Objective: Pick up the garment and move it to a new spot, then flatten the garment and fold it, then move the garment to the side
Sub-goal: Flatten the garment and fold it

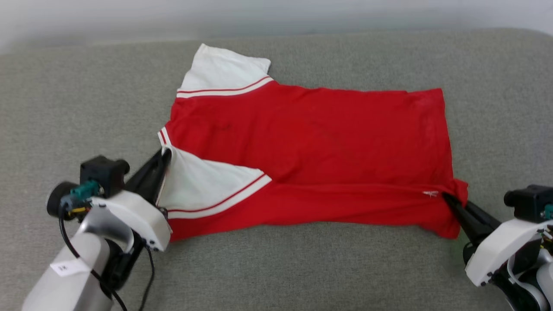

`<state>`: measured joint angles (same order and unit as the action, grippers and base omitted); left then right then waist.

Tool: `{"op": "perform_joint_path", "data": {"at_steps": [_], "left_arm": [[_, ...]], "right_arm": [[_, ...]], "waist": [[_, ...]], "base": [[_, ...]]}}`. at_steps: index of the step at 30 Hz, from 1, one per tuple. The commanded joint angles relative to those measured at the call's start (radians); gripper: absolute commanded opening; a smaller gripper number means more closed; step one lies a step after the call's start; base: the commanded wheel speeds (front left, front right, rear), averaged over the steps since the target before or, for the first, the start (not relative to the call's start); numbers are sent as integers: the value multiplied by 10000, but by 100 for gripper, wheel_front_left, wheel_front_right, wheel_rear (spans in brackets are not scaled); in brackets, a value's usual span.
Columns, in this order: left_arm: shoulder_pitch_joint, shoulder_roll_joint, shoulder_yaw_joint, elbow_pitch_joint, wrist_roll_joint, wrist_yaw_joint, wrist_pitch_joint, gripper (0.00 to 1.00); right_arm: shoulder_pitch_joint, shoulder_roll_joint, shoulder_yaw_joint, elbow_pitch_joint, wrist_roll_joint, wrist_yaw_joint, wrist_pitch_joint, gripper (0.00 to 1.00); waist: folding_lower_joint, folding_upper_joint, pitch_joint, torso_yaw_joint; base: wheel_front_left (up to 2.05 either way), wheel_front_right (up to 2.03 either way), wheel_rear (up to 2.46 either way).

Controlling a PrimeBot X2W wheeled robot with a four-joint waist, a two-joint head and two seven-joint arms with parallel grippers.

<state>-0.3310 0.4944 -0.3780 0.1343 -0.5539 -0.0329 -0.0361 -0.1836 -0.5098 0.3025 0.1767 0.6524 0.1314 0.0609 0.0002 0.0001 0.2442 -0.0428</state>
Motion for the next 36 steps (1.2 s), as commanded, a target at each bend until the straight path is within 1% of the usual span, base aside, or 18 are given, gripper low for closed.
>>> {"op": "perform_joint_path", "data": {"at_steps": [1,2,3,9,13,17,21,22,23,24,28,31,34,36], "left_arm": [[-461,74,23,319,129,-94,-65,0],[-679,11,22,551,77,-150,-68,0],[-1229,42,-81,1225,305,-232,-144,0],[-2069,-79,-248,2525,449,-429,-235,0],[-2453,-204,-535,3461,458,-621,-188,0],[-2726,-339,-698,4323,385,-726,-386,0],[-2847,-456,-840,4806,317,-798,-574,0],[-2882,-467,-860,4907,310,-816,-622,0],[-2932,-439,-860,5007,268,-834,-666,38],[-2986,-405,-885,5076,262,-853,-695,100],[-3150,-241,-1029,5042,218,-901,-579,100],[-3175,-32,-1162,4784,59,-932,-179,100],[-3234,226,-1334,4344,-320,-949,701,100],[-3260,388,-1489,3984,-692,-959,1526,100]], "right_arm": [[-347,84,26,131,56,-15,-99,0],[-496,97,39,214,26,-15,-128,0],[-897,163,164,460,4,-15,-185,0],[-1550,222,474,822,-41,-15,-303,0],[-1807,207,682,1133,-101,-15,-168,0],[-1950,229,824,1293,-73,-16,-145,0],[-1962,220,792,1307,-24,-16,-248,0],[-1912,211,754,1298,-11,-15,-265,31],[-1850,200,717,1263,14,-15,-264,100],[-1779,185,663,1198,27,-15,-291,100],[-1407,98,400,851,91,-15,-257,100],[-1104,26,155,538,21,-15,-144,100],[-780,-19,-52,239,-90,-15,6,100],[-619,0,-210,76,-147,-13,130,100]], "waist": [[-2,-1,533,-225],[-2,-1,666,-253],[-2,-1,1027,-332],[-2,-1,1556,-429],[-2,-1,1723,-439],[-2,-1,1743,-446],[-2,-1,1577,-382],[-2,-1,1485,-345],[-2,-1,1392,-308],[-2,-1,1286,-262],[-2,-1,780,-59],[-2,-1,429,103],[-2,-1,106,248],[-2,-1,-75,329]], "base": [[0,0,0],[0,0,0],[0,0,0],[0,0,0],[0,0,0],[0,0,0],[0,0,0],[0,0,0],[0,0,0],[0,0,0],[0,0,0],[0,0,0],[0,0,0],[0,0,0]]}}
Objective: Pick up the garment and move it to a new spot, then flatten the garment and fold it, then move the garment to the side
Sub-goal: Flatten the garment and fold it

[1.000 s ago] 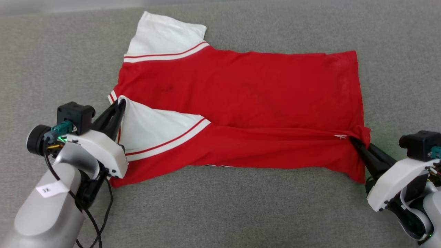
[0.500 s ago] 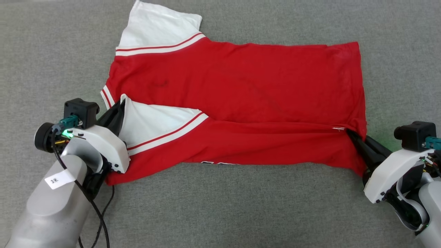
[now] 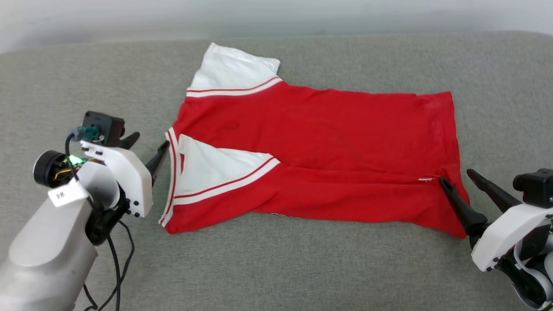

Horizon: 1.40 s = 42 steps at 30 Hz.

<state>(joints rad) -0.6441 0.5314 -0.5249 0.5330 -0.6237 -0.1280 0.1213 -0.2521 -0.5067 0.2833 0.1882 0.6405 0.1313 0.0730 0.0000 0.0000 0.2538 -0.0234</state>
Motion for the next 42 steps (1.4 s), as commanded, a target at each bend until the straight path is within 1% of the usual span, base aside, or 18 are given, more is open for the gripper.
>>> {"op": "perform_joint_path", "data": {"at_steps": [1,9,11,15,18,22,25,33,34,35,37,42], "left_arm": [[-160,109,-116,-229,-203,-13,389,100],[-390,885,-977,-1843,-1868,-15,4184,100],[-466,1069,-1204,-2078,-2052,-16,4931,100],[-340,1149,-1577,-2197,-2447,-17,6037,100],[-149,1132,-1770,-2053,-2569,-17,6381,100],[23,1031,-2029,-1780,-2601,-18,6546,100],[115,1031,-2256,-1480,-2500,-17,6539,100],[548,777,-2821,-403,-2797,4,6363,100],[589,746,-2922,-383,-2890,3,6316,67],[613,708,-2944,-381,-3004,1,6209,0],[585,744,-2979,-397,-3128,-5,5953,0],[271,1191,-2824,-801,-3211,-16,4981,0]], "right_arm": [[135,-16,-96,-102,-75,-11,76,100],[508,214,-447,-476,-346,-11,541,100],[513,271,-478,-536,-376,-11,625,100],[506,348,-475,-632,-431,-11,750,100],[459,384,-444,-655,-427,-11,813,100],[399,407,-470,-619,-418,-11,806,100],[325,391,-466,-600,-407,-11,764,100],[183,307,-385,-510,-315,-11,663,100],[167,271,-401,-498,-300,-12,663,100],[158,228,-425,-493,-302,-12,666,100],[157,99,-486,-527,-341,-12,717,100],[257,-435,-616,-808,-523,-12,1160,100]], "waist": [[0,0,-248,175],[0,0,-643,320],[0,0,-680,310],[0,0,-666,230],[0,0,-596,99],[0,0,-424,-71],[0,0,-231,-199],[0,0,28,-419],[0,0,19,-426],[0,0,0,-425],[0,0,-94,-386],[0,0,-404,-238]], "base": [[0,0,0],[0,0,0],[0,0,0],[0,0,0],[0,0,0],[0,0,0],[0,0,0],[0,0,0],[0,0,0],[0,0,0],[0,0,0],[0,0,0]]}}
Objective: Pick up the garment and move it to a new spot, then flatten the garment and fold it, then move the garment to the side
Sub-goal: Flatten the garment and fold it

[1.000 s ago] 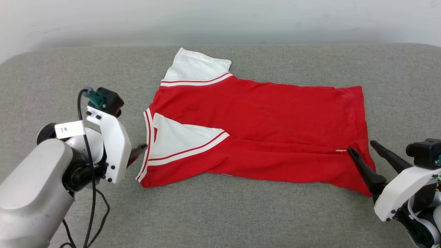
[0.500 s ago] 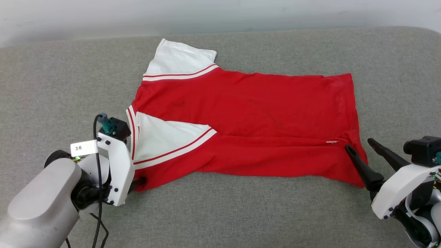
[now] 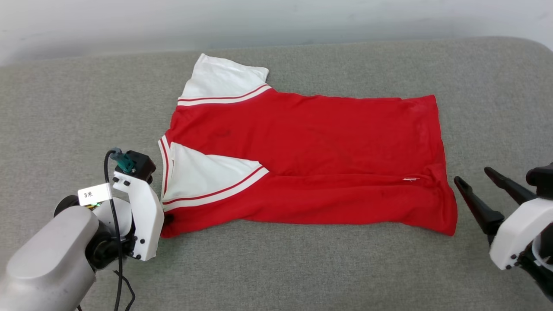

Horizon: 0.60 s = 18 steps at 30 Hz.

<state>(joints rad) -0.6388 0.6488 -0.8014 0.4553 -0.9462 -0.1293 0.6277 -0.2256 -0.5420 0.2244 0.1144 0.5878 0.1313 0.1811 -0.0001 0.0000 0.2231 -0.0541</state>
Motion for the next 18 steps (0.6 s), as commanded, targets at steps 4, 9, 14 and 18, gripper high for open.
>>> {"op": "perform_joint_path", "data": {"at_steps": [4,9,14,18], "left_arm": [[220,391,135,-525,-75,-1,-699,0],[357,738,296,-1183,-55,81,-1097,0],[503,818,273,-1845,53,317,-1207,0],[507,778,230,-2224,176,517,-1233,0]], "right_arm": [[176,-645,-139,-438,101,-12,874,100],[282,-1392,-128,-1058,425,-12,2422,100],[68,-1802,105,-1497,894,-12,4036,100],[-265,-1583,377,-1282,1138,-12,4809,100]], "waist": [[1,0,-320,235],[1,0,-404,399],[1,0,-291,519],[1,0,-81,600]], "base": [[0,0,0],[0,0,0],[0,0,0],[0,0,0]]}}
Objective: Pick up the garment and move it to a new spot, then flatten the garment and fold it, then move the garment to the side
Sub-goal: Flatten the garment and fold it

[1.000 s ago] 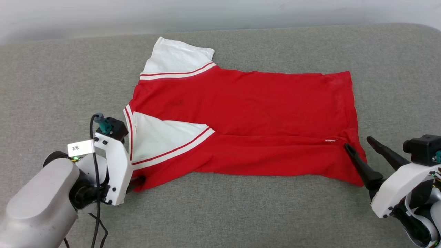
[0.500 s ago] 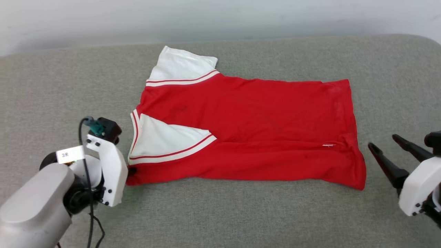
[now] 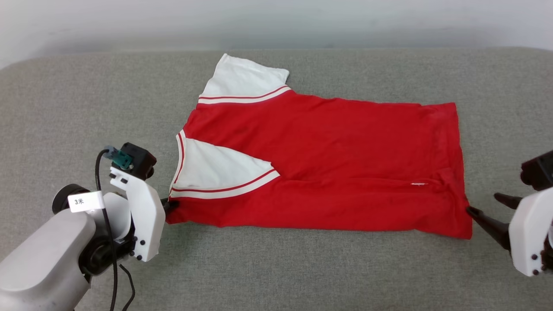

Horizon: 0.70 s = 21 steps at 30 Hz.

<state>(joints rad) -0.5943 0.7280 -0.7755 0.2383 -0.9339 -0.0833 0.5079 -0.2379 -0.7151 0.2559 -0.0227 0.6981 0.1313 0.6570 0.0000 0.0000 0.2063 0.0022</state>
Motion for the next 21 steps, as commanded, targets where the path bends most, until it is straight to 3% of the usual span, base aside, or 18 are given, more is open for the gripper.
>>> {"op": "perform_joint_path", "data": {"at_steps": [1,13,17,18,19,20,21], "left_arm": [[35,-37,-45,-117,82,94,-47,0],[-250,-184,-117,-365,424,283,-203,0],[-129,-160,-97,-317,386,321,-279,0],[-81,-147,-88,-302,377,329,-302,0],[-30,-137,-78,-279,344,333,-348,0],[19,-128,-75,-257,322,349,-378,0],[67,-117,-70,-239,288,360,-413,0]], "right_arm": [[-246,244,115,232,37,-12,126,100],[-860,1332,1588,3071,-347,-10,-201,100],[-887,1372,1993,3480,-235,-8,-492,100],[-920,1360,2141,3563,-158,-7,-571,88],[-955,1356,2238,3591,-64,-7,-731,40],[-1029,1327,2285,3607,10,-7,-896,0],[-1085,1265,2341,3617,91,-7,-1034,0]], "waist": [[0,0,153,59],[0,0,761,298],[0,0,769,278],[0,0,756,259],[0,0,733,234],[0,0,698,207],[0,0,646,182]], "base": [[0,0,0],[0,0,0],[0,0,0],[0,0,0],[0,0,0],[0,0,0],[0,0,0]]}}
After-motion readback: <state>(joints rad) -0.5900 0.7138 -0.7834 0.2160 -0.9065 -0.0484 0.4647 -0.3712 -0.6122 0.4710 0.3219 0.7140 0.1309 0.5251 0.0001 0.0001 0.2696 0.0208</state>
